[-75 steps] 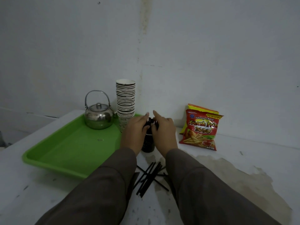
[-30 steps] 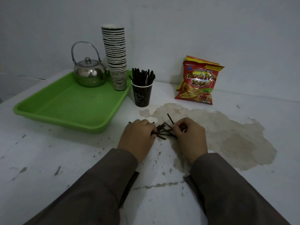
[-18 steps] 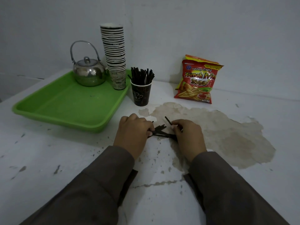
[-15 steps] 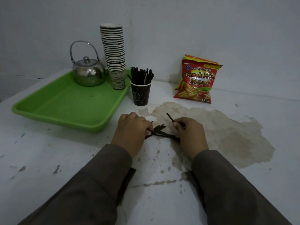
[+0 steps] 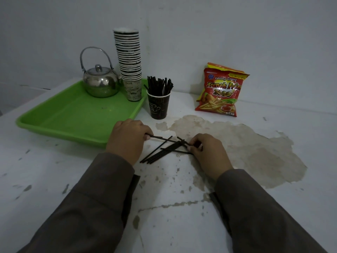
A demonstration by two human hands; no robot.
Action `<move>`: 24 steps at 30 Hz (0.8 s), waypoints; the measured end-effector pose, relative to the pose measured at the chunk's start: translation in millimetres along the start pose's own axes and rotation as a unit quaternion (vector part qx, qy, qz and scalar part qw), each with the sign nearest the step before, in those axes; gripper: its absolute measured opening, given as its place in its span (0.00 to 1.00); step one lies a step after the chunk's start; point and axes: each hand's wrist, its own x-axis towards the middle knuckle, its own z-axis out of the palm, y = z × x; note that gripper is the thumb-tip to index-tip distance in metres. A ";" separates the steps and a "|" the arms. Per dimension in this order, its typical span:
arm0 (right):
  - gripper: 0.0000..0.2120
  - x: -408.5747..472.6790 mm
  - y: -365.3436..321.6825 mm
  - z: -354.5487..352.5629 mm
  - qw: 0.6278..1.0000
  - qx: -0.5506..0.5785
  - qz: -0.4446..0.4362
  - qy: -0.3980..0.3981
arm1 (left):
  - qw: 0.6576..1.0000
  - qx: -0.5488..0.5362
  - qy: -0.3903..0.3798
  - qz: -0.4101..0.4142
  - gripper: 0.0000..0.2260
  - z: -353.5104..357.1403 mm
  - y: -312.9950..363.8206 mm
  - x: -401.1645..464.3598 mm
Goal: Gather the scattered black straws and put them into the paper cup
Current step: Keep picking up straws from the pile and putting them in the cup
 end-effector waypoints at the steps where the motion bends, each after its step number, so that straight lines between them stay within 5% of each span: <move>1: 0.04 -0.6 -0.4 1.2 1.000 -0.019 -0.005 -0.007 | 1.000 -0.016 0.007 -0.006 0.07 -1.0 -0.7 -0.2; 12: 0.11 -9.1 -8.7 3.2 0.985 -0.156 -0.074 0.017 | 0.926 -0.347 0.128 -0.070 0.05 -14.1 25.7 -5.0; 24: 0.04 -3.5 -14.4 -11.9 0.991 0.125 0.031 0.048 | 0.831 -0.536 0.038 -0.144 0.04 6.0 45.8 -9.5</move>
